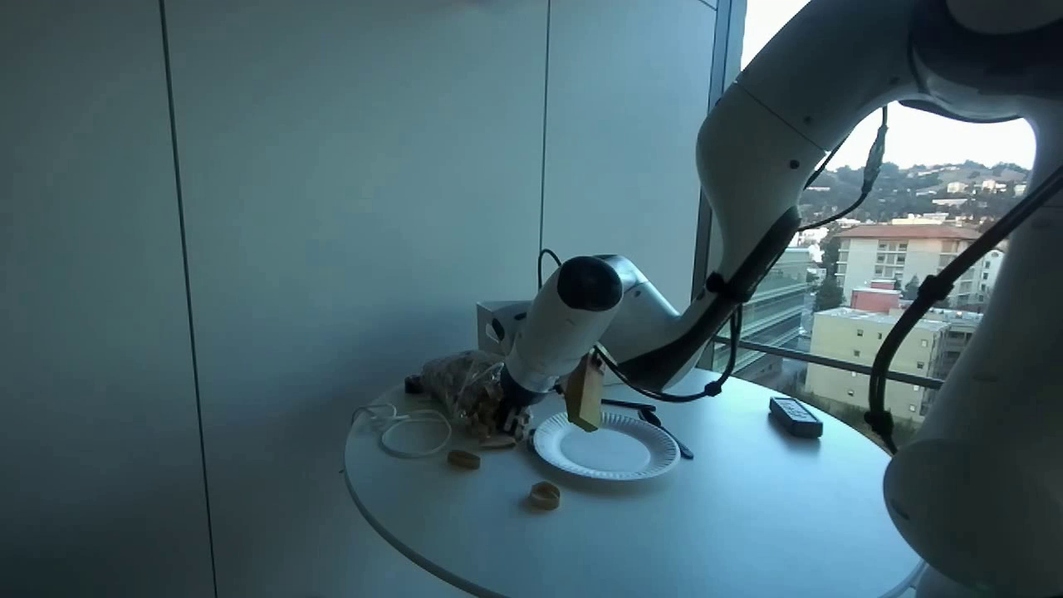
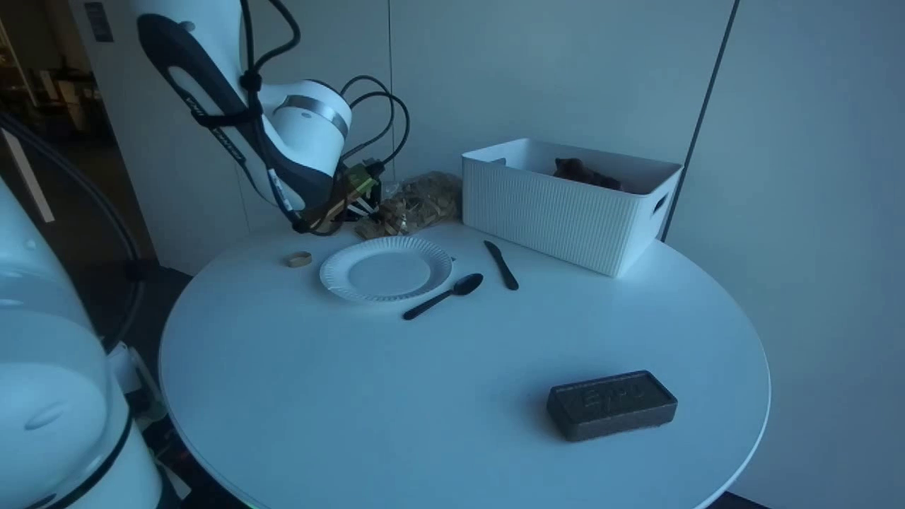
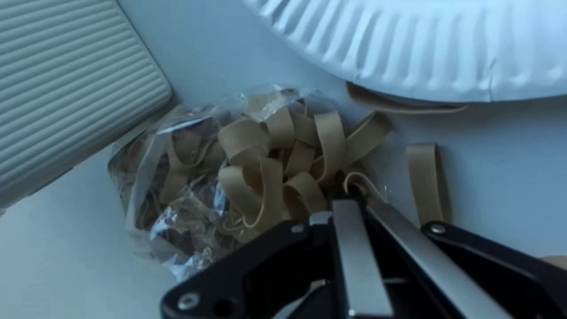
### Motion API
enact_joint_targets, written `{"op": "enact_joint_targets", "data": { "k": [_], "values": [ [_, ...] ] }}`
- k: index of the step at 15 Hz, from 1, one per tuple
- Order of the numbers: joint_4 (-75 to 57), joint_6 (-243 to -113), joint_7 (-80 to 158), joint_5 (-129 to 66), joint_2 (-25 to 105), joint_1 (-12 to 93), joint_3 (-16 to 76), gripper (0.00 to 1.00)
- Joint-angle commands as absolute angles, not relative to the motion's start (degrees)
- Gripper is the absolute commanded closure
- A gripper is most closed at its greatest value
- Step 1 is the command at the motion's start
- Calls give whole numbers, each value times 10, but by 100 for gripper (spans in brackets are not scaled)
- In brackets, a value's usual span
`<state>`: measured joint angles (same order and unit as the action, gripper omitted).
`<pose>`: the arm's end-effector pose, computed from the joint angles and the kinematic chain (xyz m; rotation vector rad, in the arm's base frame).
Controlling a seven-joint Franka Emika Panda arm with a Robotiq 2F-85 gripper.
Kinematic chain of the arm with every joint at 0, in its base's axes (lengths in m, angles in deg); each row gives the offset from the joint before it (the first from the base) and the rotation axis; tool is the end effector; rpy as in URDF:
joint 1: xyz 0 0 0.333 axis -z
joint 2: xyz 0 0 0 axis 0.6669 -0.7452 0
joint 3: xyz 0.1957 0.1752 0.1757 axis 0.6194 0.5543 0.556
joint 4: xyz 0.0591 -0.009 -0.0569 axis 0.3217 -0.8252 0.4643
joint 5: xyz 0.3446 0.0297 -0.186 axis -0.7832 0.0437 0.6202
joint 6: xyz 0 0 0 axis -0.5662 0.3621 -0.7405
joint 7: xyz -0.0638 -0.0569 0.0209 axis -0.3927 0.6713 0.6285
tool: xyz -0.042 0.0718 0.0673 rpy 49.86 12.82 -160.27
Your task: Take all the rubber bands off the plate and place them in the basket
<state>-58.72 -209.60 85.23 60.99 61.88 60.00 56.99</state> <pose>0.4510 0.0975 0.3342 2.3105 0.9513 0.8444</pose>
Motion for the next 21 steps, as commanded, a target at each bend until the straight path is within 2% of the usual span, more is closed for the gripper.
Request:
{"op": "enact_joint_targets", "data": {
  "k": [1,3,4,6,13,15,16,19,21],
  "values": [
    [-556,-2058,921,673,592,594,579,94],
    [-553,-2038,941,690,581,593,580,93],
    [-553,-2024,952,694,578,592,581,68],
    [-556,-2010,955,687,572,590,581,68],
    [-597,-2056,903,575,624,591,575,24],
    [-618,-2090,862,515,645,593,570,7],
    [-634,-2102,813,457,648,513,488,1],
    [-673,-2106,713,324,673,466,442,0],
    [-692,-2117,673,303,706,481,456,0]
  ]
}}
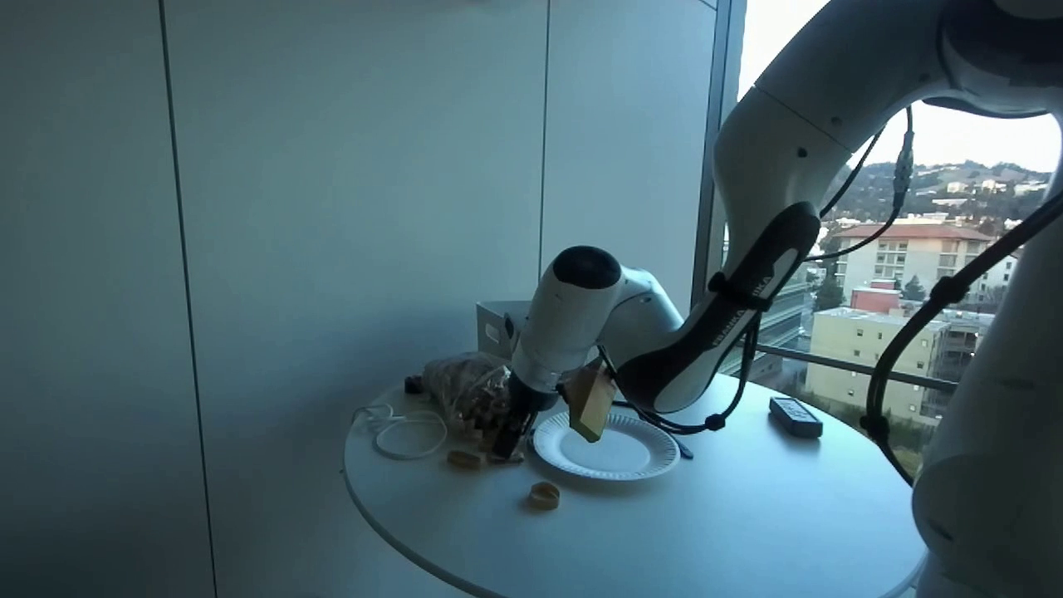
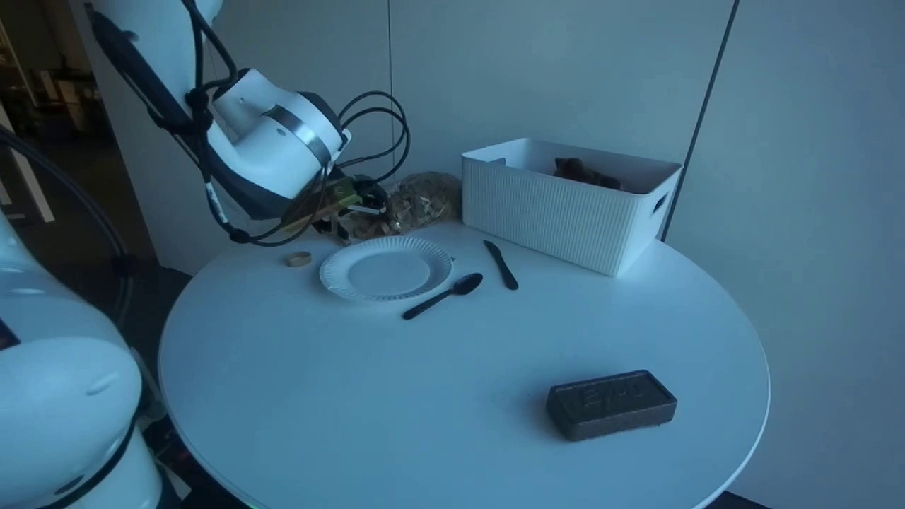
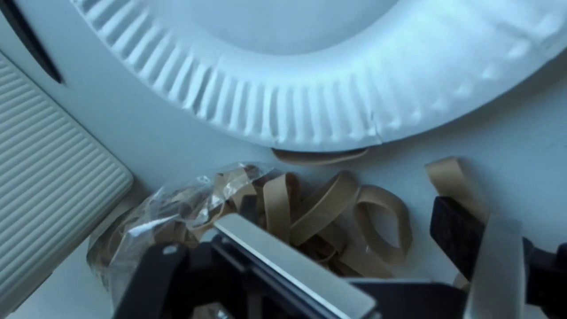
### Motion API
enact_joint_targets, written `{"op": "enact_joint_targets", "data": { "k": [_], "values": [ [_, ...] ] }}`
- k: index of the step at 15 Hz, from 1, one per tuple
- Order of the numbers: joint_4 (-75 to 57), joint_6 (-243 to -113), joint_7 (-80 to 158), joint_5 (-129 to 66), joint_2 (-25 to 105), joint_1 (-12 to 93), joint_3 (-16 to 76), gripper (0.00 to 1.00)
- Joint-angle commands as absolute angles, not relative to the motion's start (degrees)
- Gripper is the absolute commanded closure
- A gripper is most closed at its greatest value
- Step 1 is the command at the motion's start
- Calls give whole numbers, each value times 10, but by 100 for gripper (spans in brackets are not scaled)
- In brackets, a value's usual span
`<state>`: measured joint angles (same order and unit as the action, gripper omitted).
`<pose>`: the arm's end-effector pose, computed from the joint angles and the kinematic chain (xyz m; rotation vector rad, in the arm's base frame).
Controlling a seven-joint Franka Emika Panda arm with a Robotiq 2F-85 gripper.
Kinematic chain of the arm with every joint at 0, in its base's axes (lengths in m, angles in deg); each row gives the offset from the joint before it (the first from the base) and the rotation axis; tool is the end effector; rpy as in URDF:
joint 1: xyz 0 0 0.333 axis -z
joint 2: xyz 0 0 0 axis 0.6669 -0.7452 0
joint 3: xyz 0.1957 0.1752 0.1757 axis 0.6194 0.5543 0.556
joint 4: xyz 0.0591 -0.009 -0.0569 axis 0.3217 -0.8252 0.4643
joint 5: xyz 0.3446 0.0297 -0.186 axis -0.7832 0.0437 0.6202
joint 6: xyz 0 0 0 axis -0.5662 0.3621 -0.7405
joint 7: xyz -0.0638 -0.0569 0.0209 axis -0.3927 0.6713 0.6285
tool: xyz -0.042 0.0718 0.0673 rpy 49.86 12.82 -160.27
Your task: Take all the rubber bands off the plate and place them in the basket
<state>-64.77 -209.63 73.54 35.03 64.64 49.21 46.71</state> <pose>0.4365 0.0965 0.3333 2.5678 0.7236 0.7565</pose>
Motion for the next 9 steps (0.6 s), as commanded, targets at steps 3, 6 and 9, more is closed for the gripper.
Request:
{"op": "enact_joint_targets", "data": {
  "k": [3,6,9],
  "values": [
    [-724,-2118,589,225,731,461,441,0],
    [-753,-2092,526,113,771,419,412,0],
    [-744,-2062,485,29,803,367,368,0]
  ]
}}
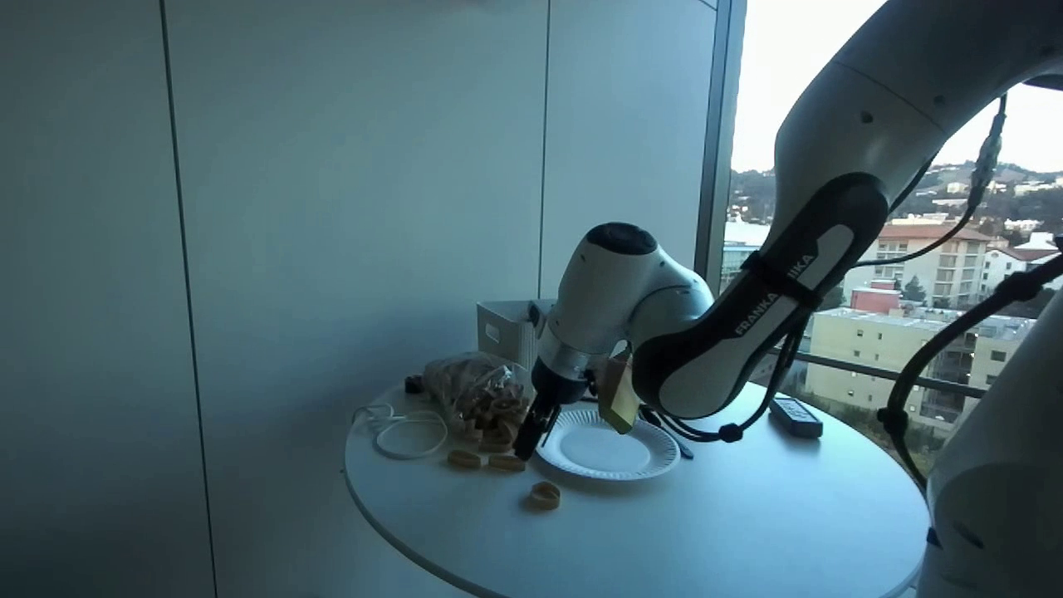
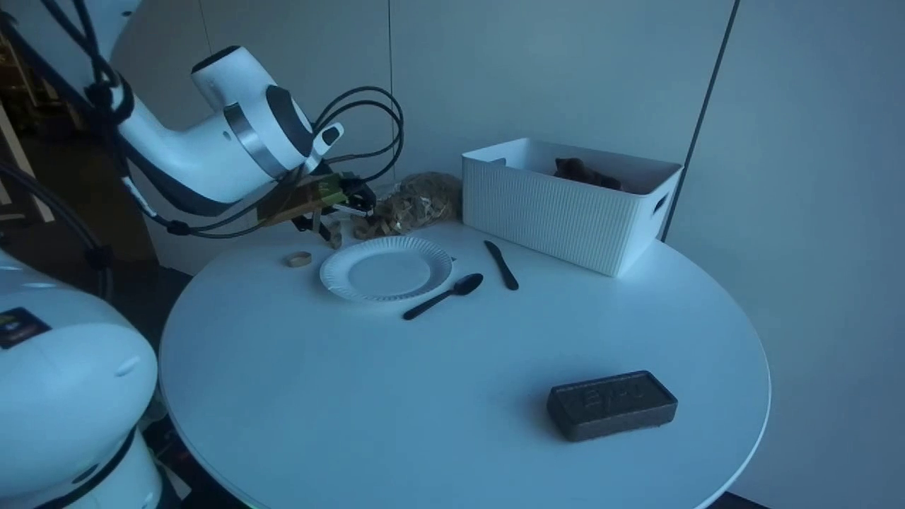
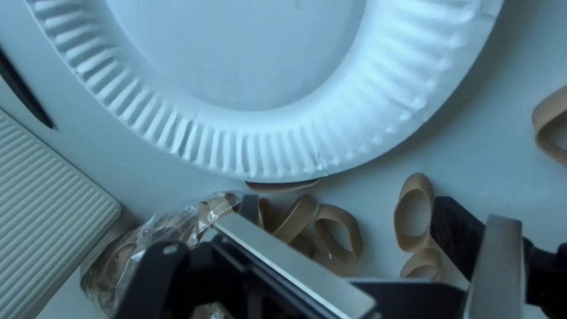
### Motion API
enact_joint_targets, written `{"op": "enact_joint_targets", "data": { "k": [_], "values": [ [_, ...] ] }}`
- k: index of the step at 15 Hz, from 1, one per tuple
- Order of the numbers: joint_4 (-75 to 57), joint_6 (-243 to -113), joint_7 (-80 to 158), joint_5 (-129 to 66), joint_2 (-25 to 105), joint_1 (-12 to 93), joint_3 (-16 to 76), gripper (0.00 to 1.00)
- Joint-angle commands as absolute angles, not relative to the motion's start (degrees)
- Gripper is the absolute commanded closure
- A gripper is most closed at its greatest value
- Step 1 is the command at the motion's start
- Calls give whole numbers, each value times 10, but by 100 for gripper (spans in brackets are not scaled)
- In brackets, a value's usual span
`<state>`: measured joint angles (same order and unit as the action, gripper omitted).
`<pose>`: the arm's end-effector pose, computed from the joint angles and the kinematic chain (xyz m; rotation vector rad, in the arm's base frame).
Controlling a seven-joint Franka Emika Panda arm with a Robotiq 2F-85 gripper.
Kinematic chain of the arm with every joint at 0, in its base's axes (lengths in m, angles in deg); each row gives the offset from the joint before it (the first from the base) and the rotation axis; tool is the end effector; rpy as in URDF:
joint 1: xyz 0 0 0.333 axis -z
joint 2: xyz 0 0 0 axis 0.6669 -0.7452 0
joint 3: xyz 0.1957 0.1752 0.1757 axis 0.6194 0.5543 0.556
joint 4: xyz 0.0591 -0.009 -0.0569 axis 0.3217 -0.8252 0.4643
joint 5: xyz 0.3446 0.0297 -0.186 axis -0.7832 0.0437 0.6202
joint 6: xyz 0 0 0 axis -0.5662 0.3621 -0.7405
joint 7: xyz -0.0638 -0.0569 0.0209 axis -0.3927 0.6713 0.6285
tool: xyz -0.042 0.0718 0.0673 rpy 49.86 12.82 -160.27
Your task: Take all the rubber bands off the plate and place them in the basket
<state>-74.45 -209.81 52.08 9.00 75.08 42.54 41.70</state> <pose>0.3978 0.0890 0.3553 2.6775 0.7089 0.7146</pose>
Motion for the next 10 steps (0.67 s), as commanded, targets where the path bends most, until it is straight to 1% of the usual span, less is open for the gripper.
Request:
{"op": "enact_joint_targets", "data": {
  "k": [1,4,5,6,7,8,9,10],
  "values": [
    [-747,-2050,477,11,829,356,358,0],
    [-739,-1975,496,-42,904,321,323,0],
    [-767,-1956,487,-92,957,376,370,0],
    [-759,-1908,520,-76,981,348,338,0],
    [-738,-1868,531,-82,989,358,343,0],
    [-743,-1836,542,-83,1016,371,347,0],
    [-740,-1805,527,-125,1035,413,384,0],
    [-734,-1778,538,-129,1045,428,389,0]
  ]
}}
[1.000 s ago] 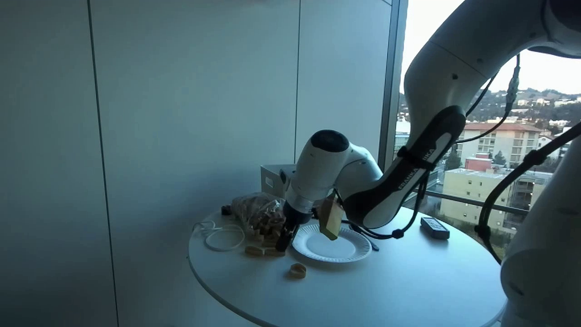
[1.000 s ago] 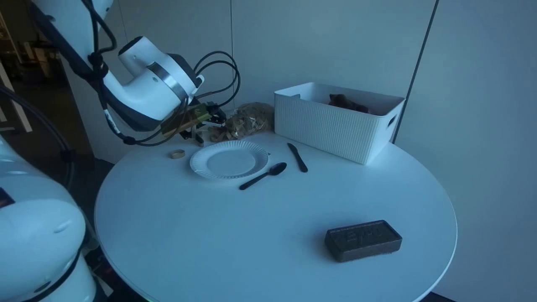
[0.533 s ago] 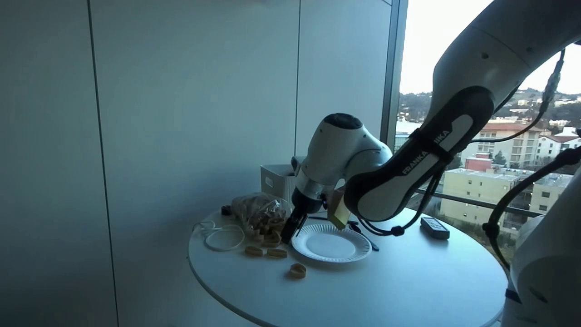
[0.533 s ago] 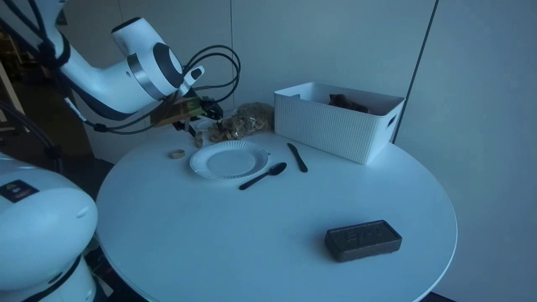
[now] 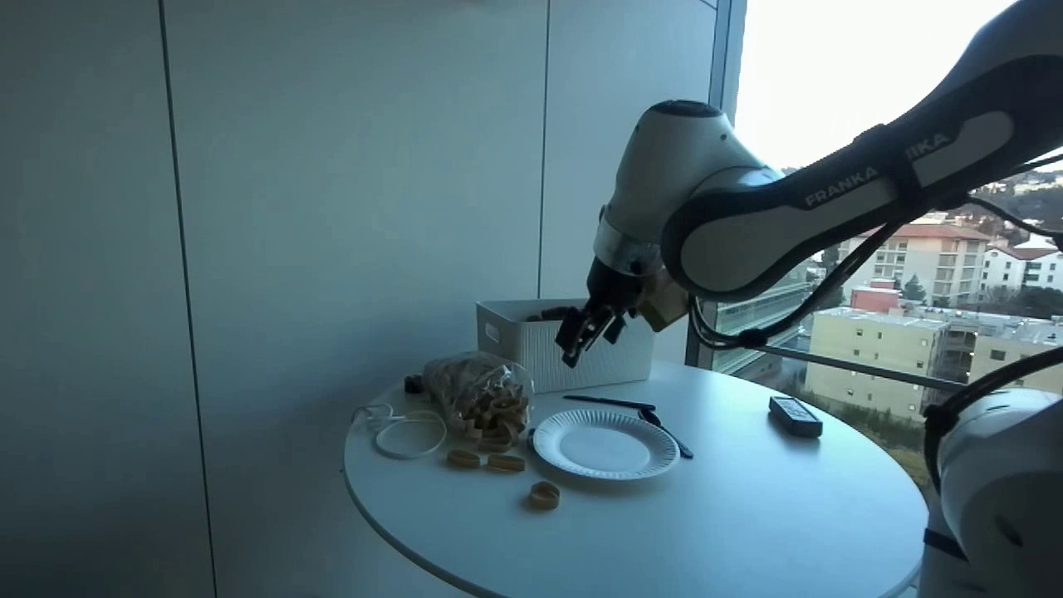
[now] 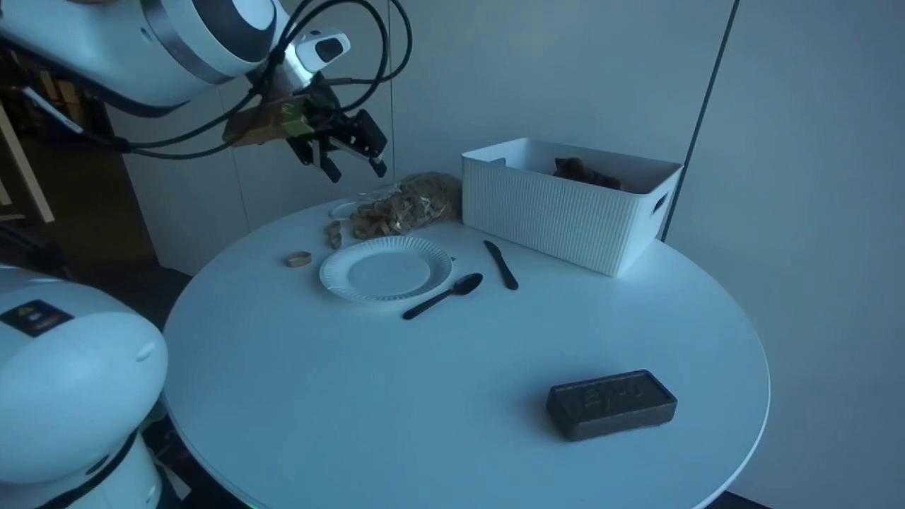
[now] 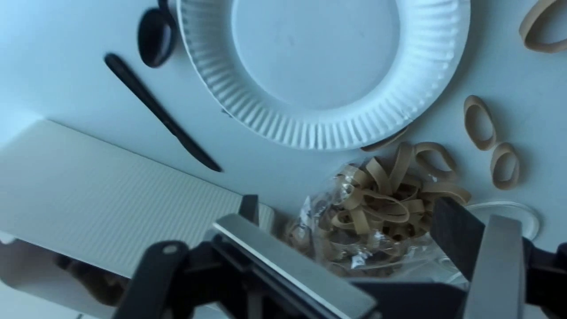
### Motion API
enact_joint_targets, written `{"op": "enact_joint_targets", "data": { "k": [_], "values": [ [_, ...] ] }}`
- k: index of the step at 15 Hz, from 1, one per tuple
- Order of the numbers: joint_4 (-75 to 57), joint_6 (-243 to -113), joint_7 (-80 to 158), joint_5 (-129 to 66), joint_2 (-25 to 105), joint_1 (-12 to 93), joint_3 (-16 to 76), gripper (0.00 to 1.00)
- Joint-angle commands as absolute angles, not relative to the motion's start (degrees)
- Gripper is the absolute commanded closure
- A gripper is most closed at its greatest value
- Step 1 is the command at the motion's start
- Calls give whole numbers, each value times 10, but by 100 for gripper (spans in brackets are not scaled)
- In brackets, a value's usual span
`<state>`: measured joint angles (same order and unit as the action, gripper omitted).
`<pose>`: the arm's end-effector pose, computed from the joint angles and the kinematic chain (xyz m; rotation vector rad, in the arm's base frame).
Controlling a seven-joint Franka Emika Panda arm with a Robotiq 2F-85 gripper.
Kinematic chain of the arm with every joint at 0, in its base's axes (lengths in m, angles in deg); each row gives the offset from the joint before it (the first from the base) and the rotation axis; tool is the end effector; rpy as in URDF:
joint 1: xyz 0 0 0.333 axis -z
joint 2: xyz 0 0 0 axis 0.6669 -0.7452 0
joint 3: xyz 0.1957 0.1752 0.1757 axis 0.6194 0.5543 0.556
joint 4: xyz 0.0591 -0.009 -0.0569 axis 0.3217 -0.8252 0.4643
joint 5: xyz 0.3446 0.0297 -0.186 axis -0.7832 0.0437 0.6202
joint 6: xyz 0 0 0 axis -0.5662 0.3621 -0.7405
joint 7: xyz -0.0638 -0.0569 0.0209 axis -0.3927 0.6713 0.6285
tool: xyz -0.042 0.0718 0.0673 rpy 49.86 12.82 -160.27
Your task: Take all the rubber bands off the plate and place them in the basket
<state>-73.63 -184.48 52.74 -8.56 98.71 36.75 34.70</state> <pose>0.3557 0.0369 0.4814 2.7798 0.0936 0.7449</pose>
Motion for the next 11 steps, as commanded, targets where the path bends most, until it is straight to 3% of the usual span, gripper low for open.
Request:
{"op": "enact_joint_targets", "data": {
  "k": [1,4,9,11],
  "values": [
    [-725,-1742,537,-141,1047,443,393,0],
    [-712,-1686,516,-162,1040,469,387,0],
    [-708,-1710,456,-216,1004,455,338,0],
    [-727,-1707,470,-207,1021,473,362,0]
  ]
}}
